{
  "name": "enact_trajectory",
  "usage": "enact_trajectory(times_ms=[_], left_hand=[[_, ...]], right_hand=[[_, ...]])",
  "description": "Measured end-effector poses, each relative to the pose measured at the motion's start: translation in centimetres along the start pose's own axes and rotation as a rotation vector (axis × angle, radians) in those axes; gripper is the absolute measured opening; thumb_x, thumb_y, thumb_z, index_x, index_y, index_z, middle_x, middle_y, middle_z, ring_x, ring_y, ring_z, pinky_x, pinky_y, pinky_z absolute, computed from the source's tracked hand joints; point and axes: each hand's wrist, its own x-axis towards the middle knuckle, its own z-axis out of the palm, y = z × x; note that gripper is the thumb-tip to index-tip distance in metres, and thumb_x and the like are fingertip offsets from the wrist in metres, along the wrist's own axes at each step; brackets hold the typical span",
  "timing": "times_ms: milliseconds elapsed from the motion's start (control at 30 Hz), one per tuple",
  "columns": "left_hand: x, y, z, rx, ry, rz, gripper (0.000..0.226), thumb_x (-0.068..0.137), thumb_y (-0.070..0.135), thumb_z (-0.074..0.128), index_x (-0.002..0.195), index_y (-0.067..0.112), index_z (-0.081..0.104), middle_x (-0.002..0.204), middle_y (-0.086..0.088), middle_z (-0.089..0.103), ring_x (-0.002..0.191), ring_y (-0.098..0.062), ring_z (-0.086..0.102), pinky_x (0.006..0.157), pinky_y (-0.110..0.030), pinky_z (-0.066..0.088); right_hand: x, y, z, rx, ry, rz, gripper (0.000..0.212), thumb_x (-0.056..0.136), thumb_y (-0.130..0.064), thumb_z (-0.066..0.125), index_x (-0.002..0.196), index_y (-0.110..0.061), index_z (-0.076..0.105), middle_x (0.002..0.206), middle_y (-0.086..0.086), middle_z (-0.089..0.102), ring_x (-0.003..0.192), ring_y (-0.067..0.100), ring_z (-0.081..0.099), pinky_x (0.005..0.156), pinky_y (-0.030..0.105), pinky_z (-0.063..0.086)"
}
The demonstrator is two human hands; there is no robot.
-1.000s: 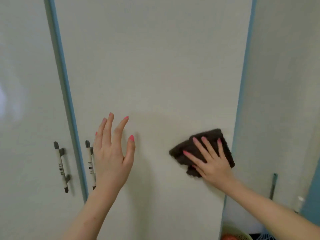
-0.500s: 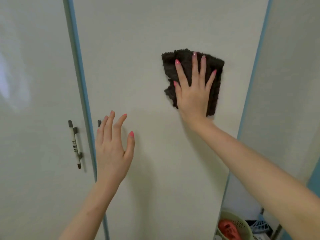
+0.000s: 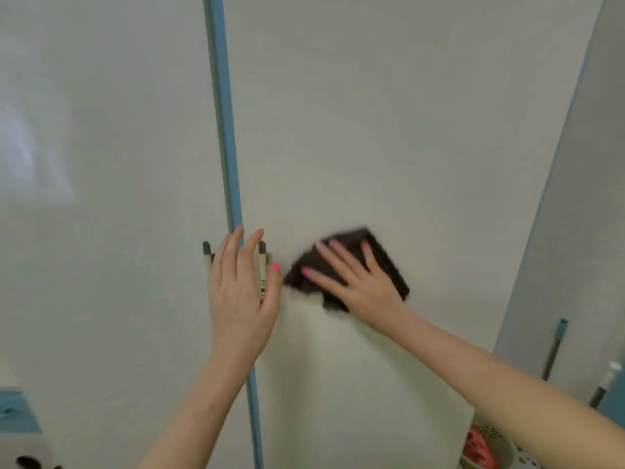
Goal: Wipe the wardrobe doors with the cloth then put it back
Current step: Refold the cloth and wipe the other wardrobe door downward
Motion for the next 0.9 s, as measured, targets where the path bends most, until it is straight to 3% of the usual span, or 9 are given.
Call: enact_trajectory(times_ms=[133,200,367,500,600,700,767,900], left_hand=[[-0.1,-0.4,-0.1,-0.054,-0.026,-0.006,0.049,0.091,0.038,0.037,0.136,0.018,0.042,0.148,-0.005,0.035,0.139,-0.021,0.027,0.114,-0.032,0.018],[-0.6,-1.2,-0.3,-0.081,-0.039,-0.025,0.05,0.091,0.039,0.036,0.137,0.019,0.041,0.148,-0.005,0.034,0.139,-0.02,0.025,0.114,-0.033,0.019],[-2.0,-3.4,-1.2,-0.094,-0.078,-0.058,0.052,0.09,0.04,0.036,0.139,0.021,0.038,0.15,-0.003,0.031,0.14,-0.016,0.022,0.114,-0.031,0.017],[-2.8,-4.5,-1.8,-0.099,-0.089,-0.063,0.053,0.09,0.043,0.034,0.138,0.021,0.038,0.151,-0.002,0.029,0.141,-0.014,0.021,0.114,-0.029,0.017],[-3.4,-4.6,-2.1,-0.088,-0.104,-0.052,0.053,0.09,0.044,0.032,0.138,0.023,0.038,0.153,-0.001,0.026,0.141,-0.015,0.02,0.113,-0.029,0.016],[-3.7,-4.2,-2.6,-0.076,-0.108,-0.042,0.052,0.09,0.044,0.033,0.137,0.023,0.039,0.152,-0.001,0.027,0.14,-0.016,0.022,0.112,-0.026,0.014],[-4.0,-3.6,-2.7,-0.065,-0.115,-0.034,0.051,0.09,0.043,0.034,0.137,0.023,0.04,0.15,-0.003,0.03,0.14,-0.018,0.023,0.111,-0.025,0.013],[-4.0,-1.7,-1.9,-0.056,-0.103,-0.024,0.049,0.09,0.04,0.037,0.135,0.02,0.043,0.148,-0.005,0.035,0.138,-0.021,0.028,0.111,-0.023,0.013]], right_hand=[[10.1,2.4,-2.1,-0.014,0.176,0.404,0.063,0.094,-0.032,0.052,0.148,-0.016,0.024,0.151,0.018,0.034,0.141,0.029,0.031,0.113,0.055,0.021],[12.0,1.7,-1.9,-0.053,0.196,0.504,0.062,0.095,-0.032,0.048,0.147,-0.011,0.023,0.151,0.014,0.035,0.141,0.03,0.031,0.113,0.056,0.019],[5.5,-5.4,1.1,0.043,0.098,0.231,0.05,0.102,-0.027,0.037,0.148,-0.011,0.028,0.155,0.013,0.027,0.145,0.031,0.019,0.114,0.059,0.017],[-0.5,-10.4,3.4,0.026,-0.002,0.242,0.063,0.099,-0.035,0.042,0.152,-0.012,0.016,0.161,0.012,0.003,0.148,0.03,0.007,0.115,0.056,0.013],[-3.1,-11.4,4.2,-0.013,-0.084,0.113,0.07,0.095,-0.035,0.05,0.152,-0.011,0.016,0.16,0.013,0.003,0.147,0.032,0.006,0.112,0.056,0.017],[-3.0,-9.1,3.4,-0.028,-0.089,-0.051,0.053,0.102,-0.025,0.034,0.151,-0.011,0.019,0.157,0.013,0.018,0.147,0.031,0.009,0.113,0.054,0.018],[-2.4,-5.7,2.2,-0.04,-0.093,-0.163,0.046,0.104,-0.016,0.024,0.15,-0.016,0.027,0.155,0.008,0.028,0.144,0.027,0.022,0.113,0.053,0.02],[0.6,4.3,-1.2,-0.105,0.068,0.037,0.048,0.099,-0.021,0.04,0.146,-0.018,0.033,0.151,0.01,0.034,0.14,0.028,0.032,0.11,0.061,0.021]])
